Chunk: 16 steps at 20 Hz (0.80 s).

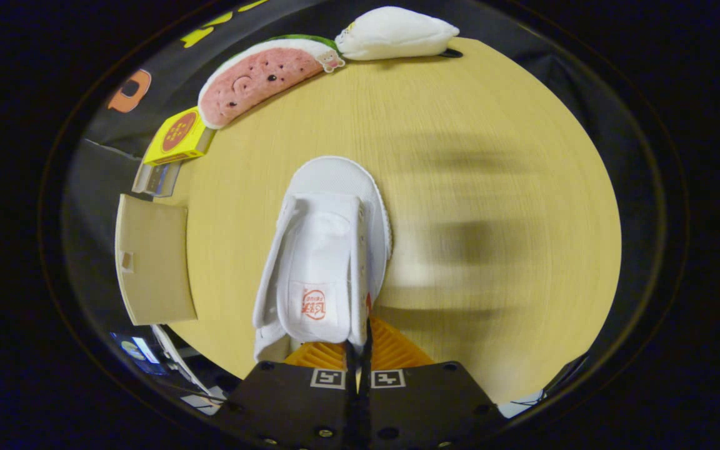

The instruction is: Open the storage box then place both shoes into the box .Put the left shoe in first, then the right shoe, with the right side of both shoes facing outward in a uniform manner.

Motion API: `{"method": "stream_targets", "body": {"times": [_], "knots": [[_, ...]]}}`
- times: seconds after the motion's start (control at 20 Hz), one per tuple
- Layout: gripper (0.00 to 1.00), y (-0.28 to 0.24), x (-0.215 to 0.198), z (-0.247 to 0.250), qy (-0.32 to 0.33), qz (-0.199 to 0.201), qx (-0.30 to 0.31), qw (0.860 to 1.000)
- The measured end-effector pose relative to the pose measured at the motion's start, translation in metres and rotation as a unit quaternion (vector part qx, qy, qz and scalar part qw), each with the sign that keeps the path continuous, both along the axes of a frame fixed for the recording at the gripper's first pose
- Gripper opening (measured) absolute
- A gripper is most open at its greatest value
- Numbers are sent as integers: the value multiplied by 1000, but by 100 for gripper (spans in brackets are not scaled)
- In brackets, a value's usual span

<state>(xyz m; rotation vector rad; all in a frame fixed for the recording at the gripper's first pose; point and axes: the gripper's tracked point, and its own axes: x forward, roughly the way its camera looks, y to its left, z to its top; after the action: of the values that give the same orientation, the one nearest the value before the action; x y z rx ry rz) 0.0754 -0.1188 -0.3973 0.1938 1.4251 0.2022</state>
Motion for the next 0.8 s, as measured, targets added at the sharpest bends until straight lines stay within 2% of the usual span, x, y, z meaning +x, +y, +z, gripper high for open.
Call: {"method": "stream_targets", "body": {"times": [0.2, 0.4, 0.8], "knots": [[0, 31, 0, 32, -35, -2, 21, 999], [0, 84, -6, 73, -51, 1, 49, 998], [0, 245, -21, 153, -79, 37, 85, 993]]}}
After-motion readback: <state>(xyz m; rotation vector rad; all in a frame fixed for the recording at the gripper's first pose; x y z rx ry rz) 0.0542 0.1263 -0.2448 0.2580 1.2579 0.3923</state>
